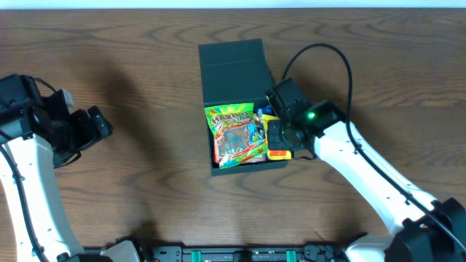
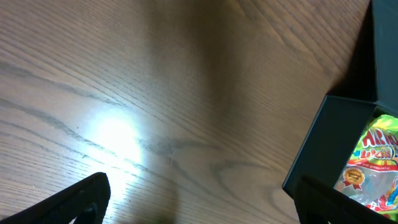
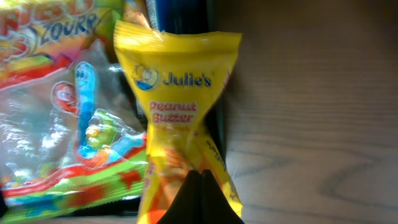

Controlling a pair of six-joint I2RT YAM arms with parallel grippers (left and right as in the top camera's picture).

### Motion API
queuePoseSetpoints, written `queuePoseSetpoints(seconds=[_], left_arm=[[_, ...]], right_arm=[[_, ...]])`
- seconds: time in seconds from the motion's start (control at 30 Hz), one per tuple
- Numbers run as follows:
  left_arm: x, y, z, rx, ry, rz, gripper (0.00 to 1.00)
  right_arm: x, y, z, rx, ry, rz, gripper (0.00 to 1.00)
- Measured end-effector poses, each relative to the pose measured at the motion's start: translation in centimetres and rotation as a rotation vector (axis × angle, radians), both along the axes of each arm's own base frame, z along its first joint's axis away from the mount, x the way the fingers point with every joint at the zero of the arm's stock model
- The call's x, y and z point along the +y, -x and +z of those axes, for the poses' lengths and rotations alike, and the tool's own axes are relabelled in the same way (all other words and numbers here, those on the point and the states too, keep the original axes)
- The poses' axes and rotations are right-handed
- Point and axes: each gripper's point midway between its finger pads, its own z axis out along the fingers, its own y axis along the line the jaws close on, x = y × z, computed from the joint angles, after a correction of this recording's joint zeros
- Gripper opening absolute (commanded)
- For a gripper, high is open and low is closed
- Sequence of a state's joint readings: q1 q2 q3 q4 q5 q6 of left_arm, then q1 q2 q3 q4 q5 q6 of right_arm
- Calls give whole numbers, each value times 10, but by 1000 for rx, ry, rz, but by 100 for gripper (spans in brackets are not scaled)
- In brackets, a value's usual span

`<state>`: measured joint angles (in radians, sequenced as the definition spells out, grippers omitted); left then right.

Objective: Pack container

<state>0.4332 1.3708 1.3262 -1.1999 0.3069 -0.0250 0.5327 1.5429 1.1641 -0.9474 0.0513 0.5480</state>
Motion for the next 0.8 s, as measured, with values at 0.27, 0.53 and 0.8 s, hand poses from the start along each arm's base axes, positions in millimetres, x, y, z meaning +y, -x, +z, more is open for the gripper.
queuePoseSetpoints(seconds=[0.27,0.53,0.8], left_arm=[[0,0,0,0,0,0,95],[0,0,0,0,0,0,95],[0,0,0,0,0,0,95]], right_arm=[[16,-1,-31,-24,-97,50,2],[11,7,-53,-19,-89,59,2],[9,10,-48,-3,-71,60,1]])
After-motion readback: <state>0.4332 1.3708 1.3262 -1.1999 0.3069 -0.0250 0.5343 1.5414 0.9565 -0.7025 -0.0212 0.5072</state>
